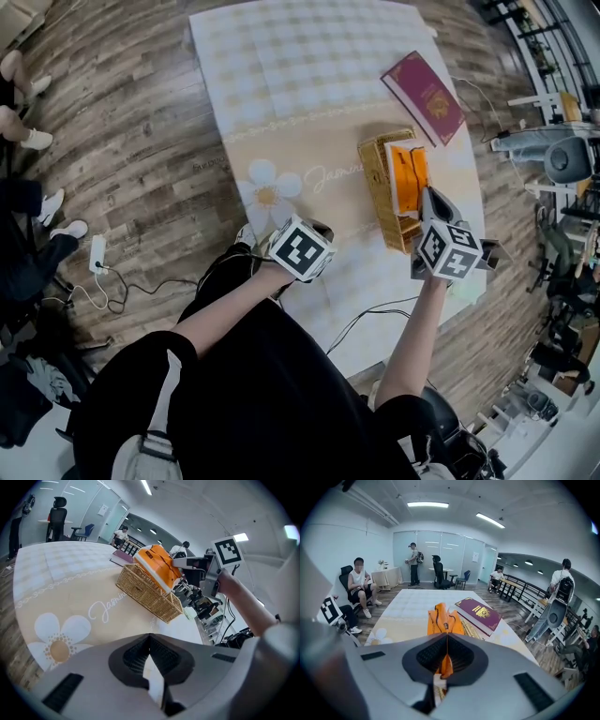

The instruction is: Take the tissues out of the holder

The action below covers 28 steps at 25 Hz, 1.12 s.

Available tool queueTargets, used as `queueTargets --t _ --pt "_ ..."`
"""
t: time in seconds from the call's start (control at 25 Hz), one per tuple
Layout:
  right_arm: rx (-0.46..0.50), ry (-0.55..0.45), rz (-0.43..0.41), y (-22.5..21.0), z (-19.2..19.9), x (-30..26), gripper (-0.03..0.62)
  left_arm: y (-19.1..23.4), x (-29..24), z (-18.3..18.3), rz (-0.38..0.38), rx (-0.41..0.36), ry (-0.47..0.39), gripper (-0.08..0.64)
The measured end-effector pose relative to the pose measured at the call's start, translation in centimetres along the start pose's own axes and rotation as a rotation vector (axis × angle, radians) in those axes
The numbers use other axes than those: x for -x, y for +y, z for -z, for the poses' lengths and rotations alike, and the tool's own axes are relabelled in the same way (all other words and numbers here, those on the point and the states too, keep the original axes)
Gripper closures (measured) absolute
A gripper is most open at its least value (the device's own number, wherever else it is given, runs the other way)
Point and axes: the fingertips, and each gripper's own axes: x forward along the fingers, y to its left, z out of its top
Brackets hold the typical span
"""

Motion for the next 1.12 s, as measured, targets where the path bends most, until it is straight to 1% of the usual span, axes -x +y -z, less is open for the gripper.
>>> queueTargets --t 0.16,0.4,0.64,0.8,1.12 --pt "0.007 -0.006 -0.015 1.2 0.4 1.0 0.577 -0.7 0.5 0.8 -0.001 -0.006 0.002 0.560" --pt "0.015 -0.008 -0.040 3.2 1.3 2.4 0.577 -1.7 1.3 1.6 -0.006 -0.026 -0.019 0.560" --pt "0.021 -0.001 -0.074 5.5 3.0 3.6 0.577 -2.7 2.5 3.3 -0.019 -0.024 -0.007 0.560" --pt "0.023 0.006 -0.097 7.2 4.3 3.9 0.577 -3.0 2.7 4.0 -0.018 -0.036 -0.038 0.560" --pt "0.027 0.011 -0.139 10.3 7.4 5.9 0.577 -4.3 4.6 6.6 -0.053 -0.011 -0.025 0.560"
